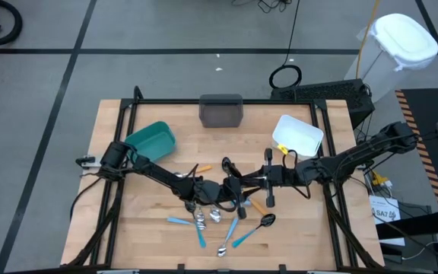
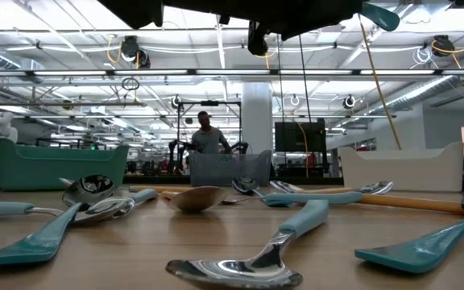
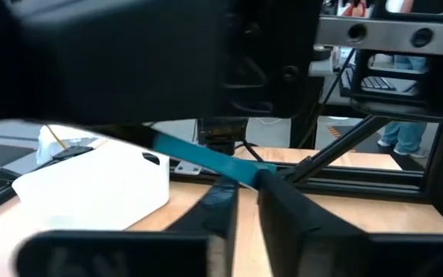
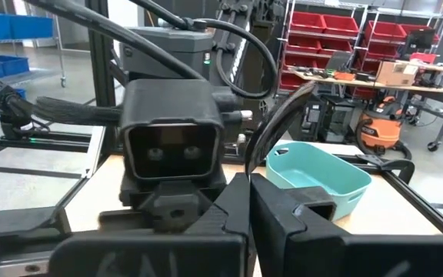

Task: Sort silverware by color (type)
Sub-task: Put the blue spoon into the white bin

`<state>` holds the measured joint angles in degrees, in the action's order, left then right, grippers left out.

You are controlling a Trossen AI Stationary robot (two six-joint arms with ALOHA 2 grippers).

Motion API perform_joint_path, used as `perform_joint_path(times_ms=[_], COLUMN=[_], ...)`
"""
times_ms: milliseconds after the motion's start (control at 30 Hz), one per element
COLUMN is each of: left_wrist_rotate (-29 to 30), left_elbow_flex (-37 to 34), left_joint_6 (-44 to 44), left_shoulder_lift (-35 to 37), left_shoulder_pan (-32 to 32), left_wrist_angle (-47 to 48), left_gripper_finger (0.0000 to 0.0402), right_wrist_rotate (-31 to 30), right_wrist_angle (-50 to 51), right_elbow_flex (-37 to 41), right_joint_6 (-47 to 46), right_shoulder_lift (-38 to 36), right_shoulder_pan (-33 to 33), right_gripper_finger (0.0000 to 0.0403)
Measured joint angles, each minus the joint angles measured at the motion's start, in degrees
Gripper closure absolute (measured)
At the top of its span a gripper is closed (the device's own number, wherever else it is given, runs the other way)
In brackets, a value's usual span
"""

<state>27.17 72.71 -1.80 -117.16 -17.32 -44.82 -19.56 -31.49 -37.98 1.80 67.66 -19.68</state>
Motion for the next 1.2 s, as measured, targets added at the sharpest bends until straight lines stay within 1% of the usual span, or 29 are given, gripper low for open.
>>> perform_joint_path(times_ms=[67, 100, 367, 433, 533, 633, 733, 867, 933, 1000, 1100, 1200], left_wrist_rotate=[-0.1, -0.1, -0.4, -0.4, -0.6, -1.9, -3.0, -2.3, -1.4, -1.5, -1.6, -2.2], left_elbow_flex=[0.0, 0.0, 0.0, 0.0, 0.0, 0.0, 0.0, 0.0, 0.0, 0.0, 0.0, 0.0], left_joint_6=[-0.2, -0.4, -2.4, -1.8, 1.4, 3.1, 4.7, 5.4, 5.4, 5.5, 5.4, 4.1], left_shoulder_lift=[0.0, 0.0, 0.0, 0.0, 0.0, 0.0, 0.0, 0.0, 0.0, 0.0, 0.1, 0.1], left_shoulder_pan=[0.1, 0.0, 0.0, 0.1, 0.6, 1.0, 1.2, 1.3, 1.3, 1.3, 1.2, 1.0], left_wrist_angle=[0.0, 0.0, 0.2, 0.2, 0.2, 0.1, 0.0, -0.2, -0.2, -0.6, -2.6, -3.5], left_gripper_finger=[0.039, 0.0394, 0.04, 0.04, 0.0397, 0.0372, 0.0329, 0.0271, 0.0252, 0.0242, 0.0241, 0.0263], right_wrist_rotate=[0.2, 0.2, -0.2, -0.2, -0.8, -1.7, -1.7, -1.6, -1.6, -1.6, -1.5, -1.4], right_wrist_angle=[0.0, 0.0, 0.9, 1.2, 1.4, 1.6, 1.7, 1.5, 1.4, 1.4, 1.3, 0.8], right_elbow_flex=[0.0, 0.0, 0.0, 0.0, 0.0, 0.0, 0.0, 0.0, 0.0, 0.0, 0.0, 0.0], right_joint_6=[0.1, 0.0, 0.0, -0.2, -0.2, -0.2, -0.2, 0.0, 0.0, 0.0, 0.2, 0.2], right_shoulder_lift=[0.0, 0.0, 0.0, 0.0, 0.0, 0.0, 0.0, 0.0, 0.0, 0.0, 0.0, 0.0], right_shoulder_pan=[0.0, 0.0, -0.7, -0.7, -0.7, -0.7, -0.7, -0.7, -0.7, -0.7, -0.7, -0.7], right_gripper_finger=[0.0402, 0.0402, 0.0402, 0.0402, 0.0402, 0.0402, 0.0402, 0.0403, 0.0403, 0.0403, 0.0403, 0.0403])
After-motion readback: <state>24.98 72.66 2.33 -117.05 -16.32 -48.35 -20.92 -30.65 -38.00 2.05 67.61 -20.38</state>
